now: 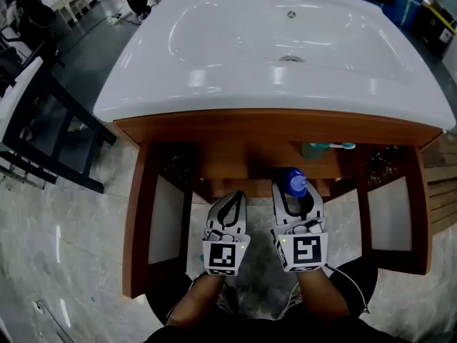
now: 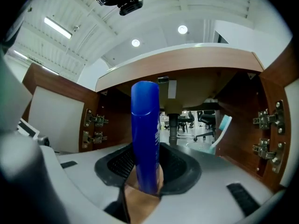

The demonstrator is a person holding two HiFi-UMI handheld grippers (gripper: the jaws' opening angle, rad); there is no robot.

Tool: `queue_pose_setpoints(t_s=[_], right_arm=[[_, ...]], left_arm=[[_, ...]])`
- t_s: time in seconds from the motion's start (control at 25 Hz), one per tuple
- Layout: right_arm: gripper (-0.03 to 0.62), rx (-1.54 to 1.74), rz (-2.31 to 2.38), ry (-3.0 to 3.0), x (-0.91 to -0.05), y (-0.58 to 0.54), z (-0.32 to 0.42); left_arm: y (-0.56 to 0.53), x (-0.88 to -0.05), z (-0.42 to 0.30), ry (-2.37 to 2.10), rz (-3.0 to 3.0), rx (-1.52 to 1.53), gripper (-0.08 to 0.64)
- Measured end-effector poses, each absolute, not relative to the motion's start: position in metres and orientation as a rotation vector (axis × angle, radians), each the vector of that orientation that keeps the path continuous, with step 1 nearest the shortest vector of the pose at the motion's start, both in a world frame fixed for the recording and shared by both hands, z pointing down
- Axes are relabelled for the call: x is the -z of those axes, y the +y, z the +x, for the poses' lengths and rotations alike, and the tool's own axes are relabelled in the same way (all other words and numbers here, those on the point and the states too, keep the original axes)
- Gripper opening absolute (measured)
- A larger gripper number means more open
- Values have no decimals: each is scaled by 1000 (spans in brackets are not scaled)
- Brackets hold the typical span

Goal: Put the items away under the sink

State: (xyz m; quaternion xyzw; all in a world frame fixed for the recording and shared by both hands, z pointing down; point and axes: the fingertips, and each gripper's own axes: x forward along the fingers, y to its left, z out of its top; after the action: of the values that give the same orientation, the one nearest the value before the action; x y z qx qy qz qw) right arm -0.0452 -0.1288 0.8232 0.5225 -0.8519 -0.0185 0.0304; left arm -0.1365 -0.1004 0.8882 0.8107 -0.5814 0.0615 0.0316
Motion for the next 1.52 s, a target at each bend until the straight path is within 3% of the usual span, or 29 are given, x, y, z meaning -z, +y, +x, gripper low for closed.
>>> queue_pose_setpoints(t_s=[0.72,1.52], right_arm=[[162,-102,1626,-2451,-835,-242,-73],[182,-68,1649,-2425,-842,-257,-75]], left_arm=[[-102,-892,-156,-1822,2424,-153,21],[-103,-901,-151,-1812,2420,-184,21]])
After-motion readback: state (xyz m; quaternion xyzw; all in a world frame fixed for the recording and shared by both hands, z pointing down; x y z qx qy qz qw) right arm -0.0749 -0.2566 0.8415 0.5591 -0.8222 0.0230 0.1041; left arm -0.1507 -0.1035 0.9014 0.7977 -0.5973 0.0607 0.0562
